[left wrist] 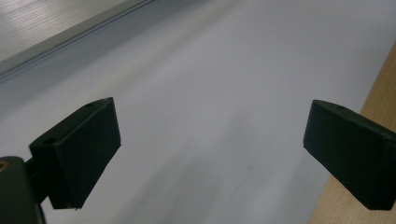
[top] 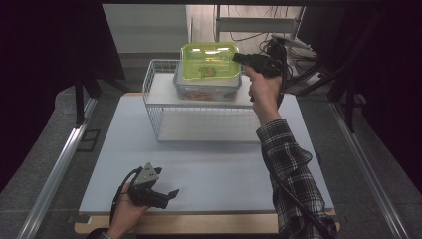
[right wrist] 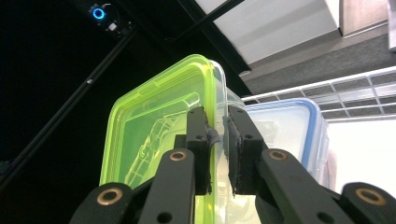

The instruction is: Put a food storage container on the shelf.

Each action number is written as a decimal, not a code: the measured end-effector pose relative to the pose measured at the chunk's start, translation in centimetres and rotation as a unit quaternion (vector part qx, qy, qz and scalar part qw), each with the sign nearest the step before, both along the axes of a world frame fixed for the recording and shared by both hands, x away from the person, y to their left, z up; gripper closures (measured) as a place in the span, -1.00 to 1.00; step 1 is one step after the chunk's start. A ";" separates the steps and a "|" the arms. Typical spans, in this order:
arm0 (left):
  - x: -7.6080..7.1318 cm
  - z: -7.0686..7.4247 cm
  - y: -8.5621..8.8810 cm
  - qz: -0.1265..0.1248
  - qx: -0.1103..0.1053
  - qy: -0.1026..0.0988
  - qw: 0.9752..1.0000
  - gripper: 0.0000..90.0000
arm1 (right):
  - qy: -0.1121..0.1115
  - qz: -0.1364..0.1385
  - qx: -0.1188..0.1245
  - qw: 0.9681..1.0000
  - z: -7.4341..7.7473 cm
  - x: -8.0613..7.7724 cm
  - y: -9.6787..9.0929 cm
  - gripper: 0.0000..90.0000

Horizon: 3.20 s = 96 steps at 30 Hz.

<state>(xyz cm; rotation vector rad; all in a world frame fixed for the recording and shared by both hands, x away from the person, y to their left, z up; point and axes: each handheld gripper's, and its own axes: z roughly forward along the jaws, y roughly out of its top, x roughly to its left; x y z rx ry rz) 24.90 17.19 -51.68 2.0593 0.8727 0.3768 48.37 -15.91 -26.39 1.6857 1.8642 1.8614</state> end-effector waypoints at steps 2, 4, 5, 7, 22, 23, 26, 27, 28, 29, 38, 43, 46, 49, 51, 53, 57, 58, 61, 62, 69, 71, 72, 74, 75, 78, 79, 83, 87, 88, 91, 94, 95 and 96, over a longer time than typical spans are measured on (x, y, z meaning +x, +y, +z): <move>0.0 0.0 0.0 0.000 0.000 0.000 1.000 -0.91 | 0.000 -0.003 0.000 1.000 -0.1 0.1 0.2 0.78; 0.0 0.0 0.0 0.000 0.001 -0.001 1.000 -0.91 | -0.002 -0.004 0.000 1.000 -0.1 0.2 0.2 0.78; 0.0 0.0 0.0 -0.001 0.001 0.000 1.000 -0.91 | -0.002 -0.006 -0.002 1.000 -0.1 0.1 0.3 0.78; 0.0 0.0 0.0 -0.001 0.001 0.000 1.000 -0.91 | -0.005 -0.002 -0.007 1.000 -0.1 0.0 0.4 0.77; 0.0 -0.1 -0.2 -0.004 0.009 0.004 1.000 -0.91 | -0.034 -0.009 -0.093 0.995 -0.3 -0.5 1.3 0.51; 0.0 -0.1 -0.2 -0.004 0.009 0.004 1.000 -0.91 | -0.034 -0.009 -0.099 0.994 -0.3 -0.5 1.3 0.50; 0.0 -0.1 -0.2 -0.005 0.010 0.003 1.000 -0.91 | -0.043 -0.008 -0.112 0.993 -0.4 -0.3 1.3 0.36; 0.0 -0.1 -0.2 -0.004 0.010 0.003 1.000 -0.91 | -0.047 -0.008 -0.119 0.992 -0.3 -0.3 1.3 0.36; 0.0 -0.1 -0.2 -0.004 0.010 0.003 1.000 -0.91 | -0.048 -0.010 -0.123 0.991 -0.3 -0.4 1.3 0.35; 0.0 -0.1 -0.2 -0.003 0.009 0.003 1.000 -0.91 | -0.048 -0.010 -0.123 0.991 -0.2 -0.4 1.3 0.33; 0.0 -0.1 -0.2 -0.002 0.008 0.002 1.000 -0.91 | -0.062 0.009 -0.108 0.992 0.4 -0.8 0.3 -0.14; 0.0 -0.1 -0.2 -0.002 0.008 0.002 1.000 -0.91 | -0.071 0.030 -0.112 0.991 0.6 -1.5 -0.5 -0.28; 0.0 -0.1 -0.2 -0.001 0.008 0.002 1.000 -0.91 | -0.078 0.037 -0.124 0.988 0.5 -2.0 -0.9 -0.34; 0.0 -0.1 -0.2 -0.001 0.007 0.003 1.000 -0.91 | -0.081 0.047 -0.128 0.987 0.3 -2.5 -1.2 -0.39; 0.0 -0.1 -0.3 -0.001 0.008 0.004 1.000 -0.91 | -0.084 0.052 -0.127 0.987 0.1 -2.8 -1.4 -0.41; 0.0 -0.1 -0.3 -0.001 0.008 0.003 1.000 -0.91 | -0.084 0.056 -0.130 0.986 -0.1 -3.0 -1.6 -0.44; 0.0 -0.1 -0.2 -0.001 0.009 0.003 1.000 -0.91 | -0.089 0.064 -0.131 0.985 -0.5 -3.6 -1.8 -0.47; 0.0 -0.1 -0.3 -0.001 0.009 0.004 1.000 -0.91 | -0.091 0.066 -0.134 0.985 -0.6 -3.7 -1.9 -0.47; 0.0 -0.1 -0.3 -0.001 0.009 0.003 1.000 -0.91 | -0.092 0.072 -0.138 0.983 -0.8 -4.0 -2.0 -0.49; 0.0 -0.1 -0.3 -0.001 0.009 0.003 1.000 -0.91 | -0.093 0.073 -0.140 0.983 -0.9 -4.0 -2.0 -0.50; 0.0 -0.1 -0.3 -0.001 0.008 0.004 1.000 -0.91 | -0.097 0.078 -0.142 0.982 -1.4 -4.5 -2.2 -0.52; 0.0 -0.1 -0.3 -0.001 0.007 0.003 1.000 -0.91 | -0.098 0.079 -0.144 0.982 -1.6 -4.6 -2.3 -0.53; 0.0 -0.1 -0.3 -0.001 0.007 0.003 1.000 -0.91 | -0.098 0.080 -0.144 0.981 -1.7 -4.6 -2.3 -0.53; 0.0 -0.1 -0.3 -0.001 0.007 0.003 1.000 -0.91 | -0.098 0.081 -0.145 0.981 -1.8 -4.7 -2.4 -0.54; 0.0 -0.1 -0.3 -0.001 0.007 0.003 1.000 -0.91 | -0.098 0.083 -0.145 0.981 -1.9 -4.8 -2.4 -0.55; 0.0 -0.1 -0.3 -0.001 0.007 0.004 1.000 -0.91 | -0.101 0.086 -0.151 0.980 -2.3 -4.9 -2.5 -0.56; 0.0 -0.1 -0.3 -0.001 0.007 0.003 1.000 -0.91 | -0.102 0.086 -0.152 0.979 -2.3 -5.0 -2.5 -0.57; 0.0 -0.2 -0.3 -0.002 0.008 0.004 1.000 -0.91 | -0.102 0.093 -0.156 0.978 -2.8 -5.2 -2.6 -0.59; 0.0 -0.2 -0.3 -0.002 0.008 0.004 1.000 -0.91 | -0.105 0.098 -0.161 0.976 -3.3 -5.5 -2.7 -0.62; 0.0 -0.2 -0.3 -0.002 0.007 0.004 1.000 -0.91 | -0.108 0.099 -0.163 0.976 -3.4 -5.5 -2.7 -0.62; 0.0 -0.1 -0.3 -0.002 0.008 0.004 1.000 -0.91 | -0.109 0.103 -0.168 0.974 -3.8 -5.9 -2.7 -0.65; 0.0 -0.2 -0.3 -0.002 0.008 0.004 1.000 -0.91 | -0.113 0.109 -0.174 0.972 -4.2 -6.2 -2.7 -0.68; 0.0 -0.2 -0.3 -0.002 0.007 0.003 1.000 -0.91 | -0.114 0.110 -0.177 0.971 -4.3 -6.3 -2.6 -0.69; 0.0 -0.1 -0.3 -0.002 0.007 0.003 1.000 -0.91 | -0.114 0.112 -0.180 0.971 -4.4 -6.4 -2.6 -0.70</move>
